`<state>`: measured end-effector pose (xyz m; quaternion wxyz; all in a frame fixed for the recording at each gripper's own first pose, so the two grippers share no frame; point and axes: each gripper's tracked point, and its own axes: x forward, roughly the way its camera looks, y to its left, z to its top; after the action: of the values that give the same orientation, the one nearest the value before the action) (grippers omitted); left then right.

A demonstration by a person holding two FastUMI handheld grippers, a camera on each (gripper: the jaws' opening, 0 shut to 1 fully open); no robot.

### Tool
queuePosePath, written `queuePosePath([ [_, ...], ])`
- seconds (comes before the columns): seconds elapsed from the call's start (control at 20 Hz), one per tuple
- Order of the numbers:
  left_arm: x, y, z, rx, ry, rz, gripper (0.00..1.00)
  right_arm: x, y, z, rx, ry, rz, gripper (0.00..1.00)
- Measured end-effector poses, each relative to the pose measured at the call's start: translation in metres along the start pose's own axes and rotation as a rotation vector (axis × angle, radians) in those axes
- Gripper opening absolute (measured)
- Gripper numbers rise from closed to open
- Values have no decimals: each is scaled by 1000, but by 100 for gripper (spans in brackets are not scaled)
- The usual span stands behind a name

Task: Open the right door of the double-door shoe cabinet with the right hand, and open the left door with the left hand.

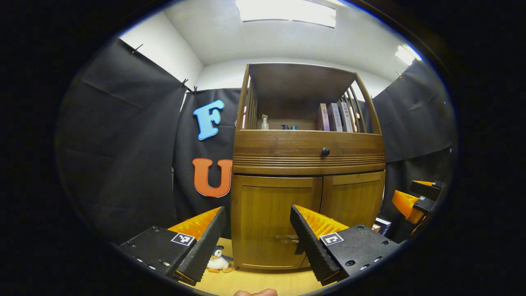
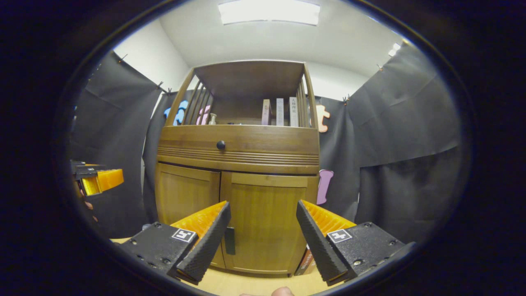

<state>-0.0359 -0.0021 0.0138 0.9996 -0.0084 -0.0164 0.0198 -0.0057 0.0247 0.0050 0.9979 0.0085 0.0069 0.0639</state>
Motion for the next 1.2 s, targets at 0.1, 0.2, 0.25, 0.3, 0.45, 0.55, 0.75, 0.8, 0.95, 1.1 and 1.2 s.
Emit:
queuePosePath([
  [0.1,-3,7,-1,8,10,21,100,4,1,-8,-3,24,-13,100],
  [0.2,-7,14,-2,27,16,40,100,9,-4,-22,-29,75,-37,100],
  [0.25,-8,15,0,30,11,46,94,12,0,-26,-24,95,-34,100],
  [0.3,-11,16,2,32,6,49,95,15,3,-30,-11,107,-29,100],
  [0.45,-17,21,0,27,10,61,100,28,10,-51,5,154,-19,100],
  [0.55,-23,24,-7,16,44,59,95,36,14,-64,22,200,-11,100],
  [0.75,-32,41,-13,17,60,98,100,52,36,-88,45,238,42,100],
  [0.8,-34,43,-15,15,68,105,95,58,41,-94,45,257,50,100],
  [0.95,-45,57,-19,38,91,145,100,79,52,-109,47,281,60,98],
  [1.1,-51,66,-19,49,86,164,94,96,64,-131,50,300,78,96],
  [1.2,-56,74,-19,48,85,181,95,108,70,-147,51,324,86,94],
])
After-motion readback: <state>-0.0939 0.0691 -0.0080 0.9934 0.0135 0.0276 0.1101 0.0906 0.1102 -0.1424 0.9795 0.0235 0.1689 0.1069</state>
